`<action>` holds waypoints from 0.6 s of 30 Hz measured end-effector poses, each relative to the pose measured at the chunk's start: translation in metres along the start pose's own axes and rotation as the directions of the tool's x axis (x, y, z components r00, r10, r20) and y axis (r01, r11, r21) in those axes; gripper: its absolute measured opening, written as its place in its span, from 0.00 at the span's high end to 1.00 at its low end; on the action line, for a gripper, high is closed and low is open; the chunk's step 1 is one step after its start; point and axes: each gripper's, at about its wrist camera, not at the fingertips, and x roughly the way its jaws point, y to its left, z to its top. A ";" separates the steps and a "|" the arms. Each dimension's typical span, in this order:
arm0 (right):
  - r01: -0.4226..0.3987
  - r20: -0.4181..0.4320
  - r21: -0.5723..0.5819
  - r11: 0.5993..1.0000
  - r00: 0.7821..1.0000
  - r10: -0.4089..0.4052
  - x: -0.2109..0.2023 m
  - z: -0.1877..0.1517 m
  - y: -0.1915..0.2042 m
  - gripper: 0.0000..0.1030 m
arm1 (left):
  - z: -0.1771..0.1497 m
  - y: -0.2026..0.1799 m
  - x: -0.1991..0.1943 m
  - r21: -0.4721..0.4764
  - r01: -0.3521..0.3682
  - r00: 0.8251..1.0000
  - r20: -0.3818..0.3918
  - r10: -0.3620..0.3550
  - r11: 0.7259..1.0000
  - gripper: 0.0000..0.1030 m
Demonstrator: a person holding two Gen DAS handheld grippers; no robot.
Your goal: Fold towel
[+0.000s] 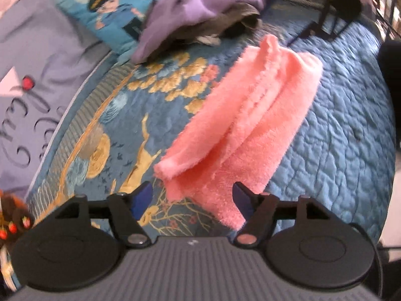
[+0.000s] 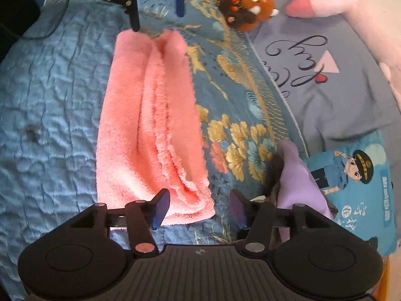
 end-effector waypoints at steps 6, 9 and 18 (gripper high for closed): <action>-0.024 -0.011 -0.003 1.000 1.000 0.024 0.013 0.001 -0.004 0.50 | 0.009 0.002 0.026 0.040 -0.042 0.999 -0.013 0.043 0.998 0.24; -0.046 -0.010 -0.003 0.999 0.999 0.046 0.020 0.003 -0.006 0.51 | 0.011 0.007 0.040 0.037 -0.045 0.999 -0.025 0.046 0.998 0.24; -0.124 -0.047 0.060 0.990 0.991 0.127 0.033 -0.002 -0.017 0.90 | 0.016 0.015 0.053 0.046 -0.030 0.999 -0.037 0.032 0.998 0.24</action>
